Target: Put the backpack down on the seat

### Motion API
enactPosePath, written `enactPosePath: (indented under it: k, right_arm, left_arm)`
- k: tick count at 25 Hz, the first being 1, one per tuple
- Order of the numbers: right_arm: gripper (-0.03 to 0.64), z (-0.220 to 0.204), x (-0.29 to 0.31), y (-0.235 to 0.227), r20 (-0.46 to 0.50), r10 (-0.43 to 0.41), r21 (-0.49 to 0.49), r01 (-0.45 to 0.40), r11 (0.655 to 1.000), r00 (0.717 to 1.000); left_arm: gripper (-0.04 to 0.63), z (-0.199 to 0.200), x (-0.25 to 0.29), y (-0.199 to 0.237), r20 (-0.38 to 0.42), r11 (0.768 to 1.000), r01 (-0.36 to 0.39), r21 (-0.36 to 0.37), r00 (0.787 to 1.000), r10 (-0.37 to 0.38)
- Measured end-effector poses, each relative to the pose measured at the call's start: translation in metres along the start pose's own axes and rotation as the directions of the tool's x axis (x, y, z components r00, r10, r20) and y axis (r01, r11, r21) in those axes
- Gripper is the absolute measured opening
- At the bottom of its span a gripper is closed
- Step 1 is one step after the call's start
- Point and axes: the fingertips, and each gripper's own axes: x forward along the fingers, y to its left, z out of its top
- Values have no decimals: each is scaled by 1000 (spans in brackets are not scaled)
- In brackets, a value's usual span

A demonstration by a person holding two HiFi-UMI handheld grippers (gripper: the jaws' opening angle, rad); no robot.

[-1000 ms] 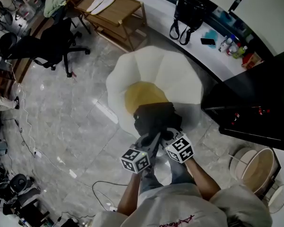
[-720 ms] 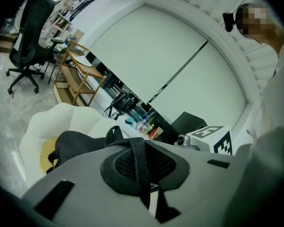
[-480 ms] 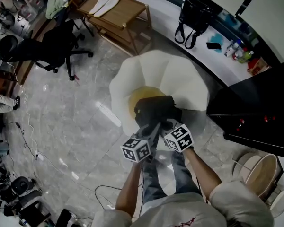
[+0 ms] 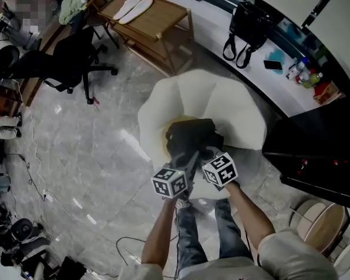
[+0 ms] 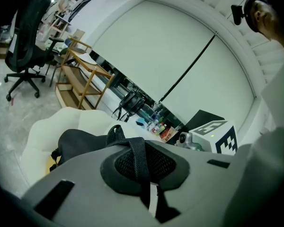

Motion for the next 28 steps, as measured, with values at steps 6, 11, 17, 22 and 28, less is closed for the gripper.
enactPosePath:
  k: [6,11,17,22,28]
  right_arm:
    - [44,-14,20,-21,0,-8,20,8,1000,1000]
    - [44,-22,25,-41,20,-28,34,28,999,999]
    - [44,-31,27,-56,25,-80,55,79,995,996]
    - [71,-36,27,-68,21,-128,72,127,989,992]
    - [169,-52,19,-85,8,-183,105,182,978,983]
  left_arm:
    - [46,-10,20,21,6,1000,8,-20,1000,-8]
    - [46,-17,35,24,33,999,44,-29,999,-43]
    - [46,-25,47,27,5,999,25,32,1000,-25]
    - [51,-31,52,33,-36,996,-8,84,999,11]
    - [164,-46,48,50,-53,996,-75,46,996,77]
